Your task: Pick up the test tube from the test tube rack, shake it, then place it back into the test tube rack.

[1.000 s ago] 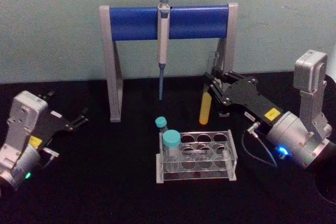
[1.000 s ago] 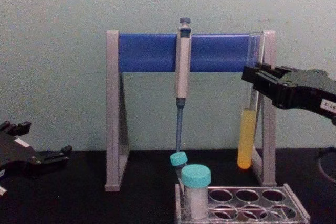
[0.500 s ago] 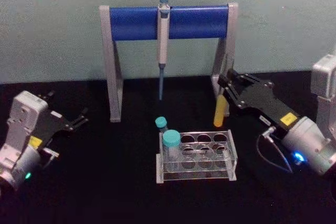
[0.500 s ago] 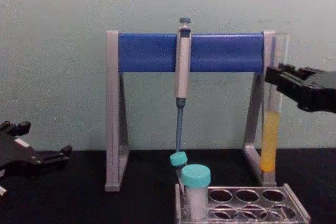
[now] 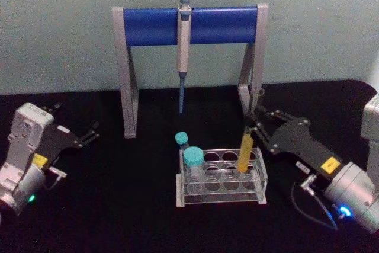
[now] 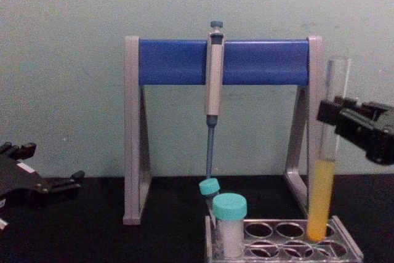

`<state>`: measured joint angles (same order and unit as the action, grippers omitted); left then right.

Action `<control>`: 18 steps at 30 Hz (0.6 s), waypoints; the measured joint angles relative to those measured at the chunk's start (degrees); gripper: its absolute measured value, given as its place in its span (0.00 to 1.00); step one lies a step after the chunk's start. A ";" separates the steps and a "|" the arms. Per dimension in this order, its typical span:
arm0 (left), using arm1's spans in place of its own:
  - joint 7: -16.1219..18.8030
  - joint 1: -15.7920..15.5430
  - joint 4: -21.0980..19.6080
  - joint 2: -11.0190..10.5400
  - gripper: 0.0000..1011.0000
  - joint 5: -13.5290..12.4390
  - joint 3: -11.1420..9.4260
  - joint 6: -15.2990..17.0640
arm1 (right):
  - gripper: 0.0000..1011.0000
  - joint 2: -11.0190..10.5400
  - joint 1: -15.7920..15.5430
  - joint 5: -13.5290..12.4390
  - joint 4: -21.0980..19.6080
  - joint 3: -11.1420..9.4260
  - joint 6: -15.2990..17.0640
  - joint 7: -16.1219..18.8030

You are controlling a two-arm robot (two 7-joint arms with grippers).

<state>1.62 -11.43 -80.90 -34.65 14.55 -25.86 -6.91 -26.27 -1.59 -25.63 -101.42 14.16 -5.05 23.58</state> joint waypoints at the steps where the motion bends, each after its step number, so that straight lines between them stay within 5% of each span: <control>1: 0.00 0.00 0.00 0.00 0.99 0.00 0.00 0.00 | 0.22 0.01 -0.09 -0.11 -0.08 0.51 0.03 0.46; 18: 0.00 0.00 0.00 0.00 0.99 0.00 0.00 0.00 | 0.22 2.80 8.34 0.20 6.21 5.93 -0.66 3.44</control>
<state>1.62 -11.43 -80.90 -34.64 14.55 -25.86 -6.91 -23.47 6.75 -25.43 -95.22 20.09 -5.71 27.02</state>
